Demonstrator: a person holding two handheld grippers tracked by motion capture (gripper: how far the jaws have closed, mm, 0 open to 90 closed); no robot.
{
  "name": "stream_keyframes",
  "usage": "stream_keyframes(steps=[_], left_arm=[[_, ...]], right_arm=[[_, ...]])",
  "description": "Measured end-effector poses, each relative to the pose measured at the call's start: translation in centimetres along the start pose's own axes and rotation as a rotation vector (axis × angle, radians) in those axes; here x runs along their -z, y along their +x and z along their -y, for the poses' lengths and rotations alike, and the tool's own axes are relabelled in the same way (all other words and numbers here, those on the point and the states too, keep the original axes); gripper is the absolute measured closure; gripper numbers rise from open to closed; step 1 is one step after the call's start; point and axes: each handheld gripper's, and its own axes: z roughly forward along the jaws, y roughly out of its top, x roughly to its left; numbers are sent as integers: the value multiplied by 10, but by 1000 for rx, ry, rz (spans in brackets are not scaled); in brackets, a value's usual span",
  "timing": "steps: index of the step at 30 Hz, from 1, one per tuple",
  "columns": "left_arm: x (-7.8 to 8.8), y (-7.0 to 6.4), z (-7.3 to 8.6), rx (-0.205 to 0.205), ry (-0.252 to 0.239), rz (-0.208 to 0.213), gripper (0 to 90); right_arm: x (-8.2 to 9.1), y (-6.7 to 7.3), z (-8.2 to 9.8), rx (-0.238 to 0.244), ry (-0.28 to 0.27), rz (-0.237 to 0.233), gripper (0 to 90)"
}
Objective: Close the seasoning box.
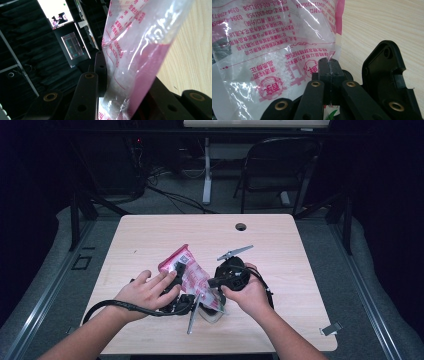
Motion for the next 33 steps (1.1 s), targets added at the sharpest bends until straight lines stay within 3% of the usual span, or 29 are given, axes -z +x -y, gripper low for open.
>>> stream_keyframes(steps=[10, 30, 33], left_arm=[[0, -3, 0, 28, -5, 11, 780], [1, -4, 2, 26, 6, 9, 783], [1, -4, 2, 33, 10, 24, 784]], right_arm=[[1, 0, 1, 0, 5, -1, 900], [0, 2, 0, 0, 1, -3, 900], [-1, 2, -1, 0, 3, -4, 900]])
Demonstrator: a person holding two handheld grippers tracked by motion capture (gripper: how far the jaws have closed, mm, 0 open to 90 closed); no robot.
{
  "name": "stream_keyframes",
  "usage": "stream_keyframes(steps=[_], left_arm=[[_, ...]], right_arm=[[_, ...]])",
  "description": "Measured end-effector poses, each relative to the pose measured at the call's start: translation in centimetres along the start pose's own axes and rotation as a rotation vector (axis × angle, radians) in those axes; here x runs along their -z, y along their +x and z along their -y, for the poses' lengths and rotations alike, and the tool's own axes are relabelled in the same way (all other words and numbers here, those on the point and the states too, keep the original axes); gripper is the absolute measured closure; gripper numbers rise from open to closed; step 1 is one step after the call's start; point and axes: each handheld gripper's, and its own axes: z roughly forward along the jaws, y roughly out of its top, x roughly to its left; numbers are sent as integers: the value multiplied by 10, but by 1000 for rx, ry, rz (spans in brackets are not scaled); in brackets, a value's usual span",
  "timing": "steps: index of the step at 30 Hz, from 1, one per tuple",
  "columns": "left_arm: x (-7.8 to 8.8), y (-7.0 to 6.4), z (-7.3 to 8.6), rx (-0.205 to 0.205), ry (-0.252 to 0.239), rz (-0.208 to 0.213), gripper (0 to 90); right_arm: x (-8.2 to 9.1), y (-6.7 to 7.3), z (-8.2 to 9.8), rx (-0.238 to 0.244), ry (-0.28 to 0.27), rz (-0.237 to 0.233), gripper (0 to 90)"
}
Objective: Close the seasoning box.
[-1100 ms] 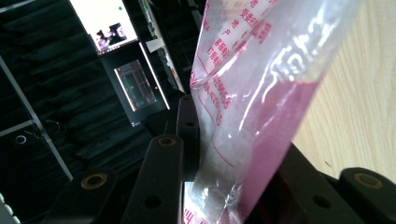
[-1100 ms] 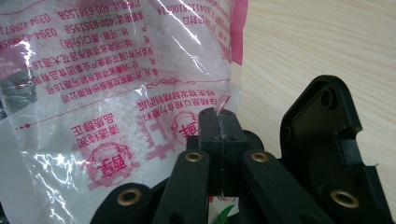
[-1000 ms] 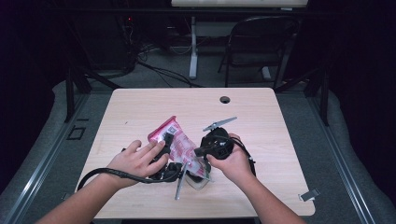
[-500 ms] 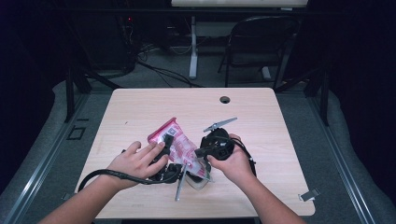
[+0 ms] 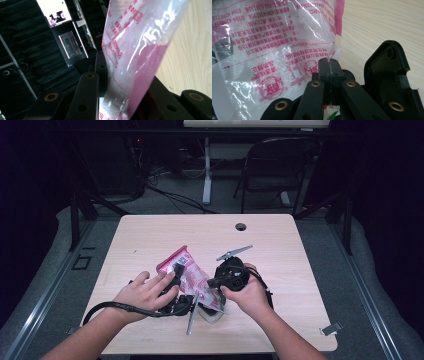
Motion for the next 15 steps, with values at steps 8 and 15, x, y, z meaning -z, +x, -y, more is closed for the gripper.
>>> stream_keyframes(steps=[8, 15], left_arm=[[-1, -8, 2, 33, -8, 20, 784], [-1, -13, 5, 58, -8, 21, 786]], right_arm=[[-2, 0, 0, -3, 2, 0, 900], [-3, 1, -1, -7, 2, -4, 900]])
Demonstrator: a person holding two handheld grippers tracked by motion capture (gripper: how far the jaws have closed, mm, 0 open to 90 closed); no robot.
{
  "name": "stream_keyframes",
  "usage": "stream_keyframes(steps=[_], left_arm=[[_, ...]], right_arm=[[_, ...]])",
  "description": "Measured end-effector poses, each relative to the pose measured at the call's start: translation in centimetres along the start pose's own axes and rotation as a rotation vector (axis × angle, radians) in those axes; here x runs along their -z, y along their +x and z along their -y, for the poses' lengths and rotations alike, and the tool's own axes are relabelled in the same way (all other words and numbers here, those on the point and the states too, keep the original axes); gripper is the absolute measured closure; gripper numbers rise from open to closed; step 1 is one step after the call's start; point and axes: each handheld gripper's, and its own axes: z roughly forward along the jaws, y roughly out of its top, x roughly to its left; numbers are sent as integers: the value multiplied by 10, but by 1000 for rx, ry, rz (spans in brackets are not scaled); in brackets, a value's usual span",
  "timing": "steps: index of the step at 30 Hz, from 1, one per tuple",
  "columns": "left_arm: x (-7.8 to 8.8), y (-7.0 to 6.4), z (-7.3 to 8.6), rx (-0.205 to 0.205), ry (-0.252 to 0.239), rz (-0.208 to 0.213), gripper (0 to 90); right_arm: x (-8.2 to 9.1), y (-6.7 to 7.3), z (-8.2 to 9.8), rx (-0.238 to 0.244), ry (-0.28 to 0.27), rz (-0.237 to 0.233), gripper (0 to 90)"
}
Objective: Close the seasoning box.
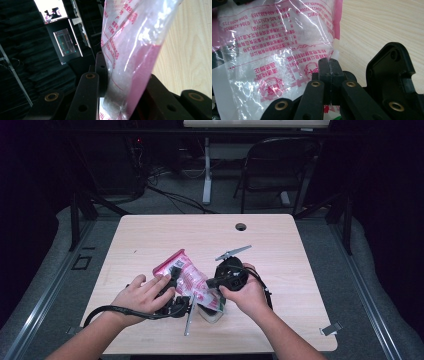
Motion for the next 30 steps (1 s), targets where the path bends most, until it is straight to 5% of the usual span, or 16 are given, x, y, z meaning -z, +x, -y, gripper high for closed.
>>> stream_keyframes(steps=[30], left_arm=[[-2, -14, 9, 78, 6, 45, 794]], right_arm=[[3, 6, -7, 16, -15, -11, 900]])
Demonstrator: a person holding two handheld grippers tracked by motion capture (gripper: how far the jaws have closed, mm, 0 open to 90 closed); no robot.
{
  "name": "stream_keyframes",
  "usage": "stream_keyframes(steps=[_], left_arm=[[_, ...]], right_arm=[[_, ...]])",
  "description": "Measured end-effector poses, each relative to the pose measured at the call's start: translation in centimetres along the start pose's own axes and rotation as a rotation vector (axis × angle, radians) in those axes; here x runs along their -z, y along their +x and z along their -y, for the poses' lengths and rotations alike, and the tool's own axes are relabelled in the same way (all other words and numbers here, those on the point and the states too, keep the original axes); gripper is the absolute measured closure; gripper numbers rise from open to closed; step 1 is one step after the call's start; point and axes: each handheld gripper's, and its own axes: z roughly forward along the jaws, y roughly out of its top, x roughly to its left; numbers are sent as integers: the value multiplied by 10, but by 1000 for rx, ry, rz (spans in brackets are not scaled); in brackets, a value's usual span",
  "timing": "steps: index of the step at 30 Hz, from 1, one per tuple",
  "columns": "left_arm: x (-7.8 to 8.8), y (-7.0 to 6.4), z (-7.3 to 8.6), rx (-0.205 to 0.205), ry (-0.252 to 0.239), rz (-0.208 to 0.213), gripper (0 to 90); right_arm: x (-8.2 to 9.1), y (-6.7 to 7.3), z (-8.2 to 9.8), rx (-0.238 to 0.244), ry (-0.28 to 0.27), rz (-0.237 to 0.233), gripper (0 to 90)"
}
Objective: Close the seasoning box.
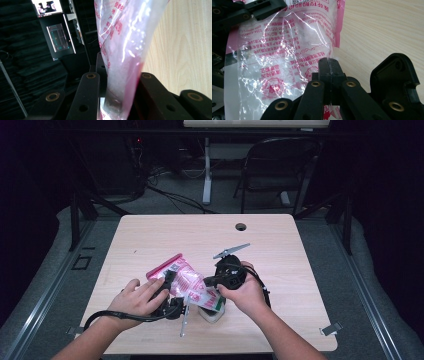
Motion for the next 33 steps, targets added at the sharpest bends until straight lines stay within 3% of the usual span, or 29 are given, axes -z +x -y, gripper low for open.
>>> stream_keyframes(steps=[26, 29, 33], left_arm=[[-3, -9, 6, 68, -5, 28, 799], [-4, -11, 6, 73, -14, 12, 799], [-4, -11, 7, 98, -15, 40, 799]], right_arm=[[2, 3, -4, 6, -14, -13, 900], [2, 4, -5, 8, -14, -12, 900], [2, 4, -5, 10, -6, -12, 900]])
